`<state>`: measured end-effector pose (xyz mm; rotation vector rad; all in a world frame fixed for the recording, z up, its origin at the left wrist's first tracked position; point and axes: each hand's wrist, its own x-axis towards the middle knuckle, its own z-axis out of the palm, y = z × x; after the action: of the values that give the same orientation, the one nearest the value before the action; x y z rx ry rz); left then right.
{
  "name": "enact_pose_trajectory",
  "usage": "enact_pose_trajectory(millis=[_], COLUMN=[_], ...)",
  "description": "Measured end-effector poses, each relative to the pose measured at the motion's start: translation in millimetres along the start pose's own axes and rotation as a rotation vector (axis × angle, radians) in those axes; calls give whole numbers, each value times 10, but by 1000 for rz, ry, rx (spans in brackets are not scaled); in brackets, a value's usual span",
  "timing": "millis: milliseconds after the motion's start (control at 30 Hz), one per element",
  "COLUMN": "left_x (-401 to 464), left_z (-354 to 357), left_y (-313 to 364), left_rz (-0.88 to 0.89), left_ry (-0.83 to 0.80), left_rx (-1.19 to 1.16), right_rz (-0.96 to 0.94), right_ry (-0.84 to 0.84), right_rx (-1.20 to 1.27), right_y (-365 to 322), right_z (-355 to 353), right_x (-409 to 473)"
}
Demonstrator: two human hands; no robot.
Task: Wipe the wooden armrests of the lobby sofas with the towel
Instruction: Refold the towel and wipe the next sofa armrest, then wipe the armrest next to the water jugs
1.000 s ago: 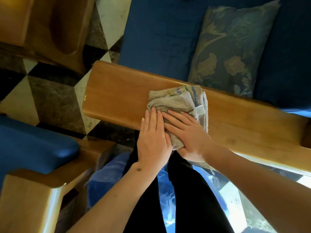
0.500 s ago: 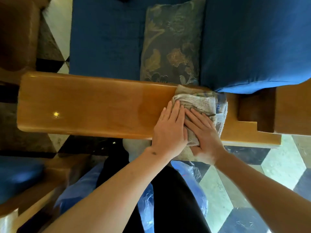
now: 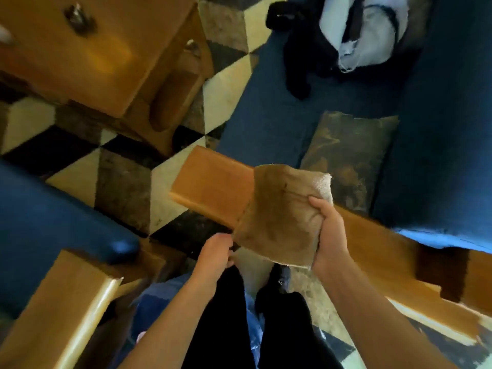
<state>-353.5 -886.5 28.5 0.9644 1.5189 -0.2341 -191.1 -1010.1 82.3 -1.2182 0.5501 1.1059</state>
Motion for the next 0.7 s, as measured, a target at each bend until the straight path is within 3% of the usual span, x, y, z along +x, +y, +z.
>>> enact_pose_trajectory(millis=[67,133,233,333,700], left_x=[-188,-332,-560,-699,-928], left_z=[-396,-812,-1445,-2108,-3386], left_y=[-14,-108,-287,-546,-953], left_rz=[-95,-70,57,242,437], left_ry=[-19,-90,-211,-196,61], left_rx=[-339,-683,-1155,-1471,-1889], right_rz=[29,67,168,210,393], right_ry=[-75,-186,-375,-506,-842], right_rx=[-17,-74,-221,-387,-608], right_y=[91,234,562,973,2113], right_z=[493,1025,1797,2556,4029], right_x=[-120,-250,-486,-723,-1176])
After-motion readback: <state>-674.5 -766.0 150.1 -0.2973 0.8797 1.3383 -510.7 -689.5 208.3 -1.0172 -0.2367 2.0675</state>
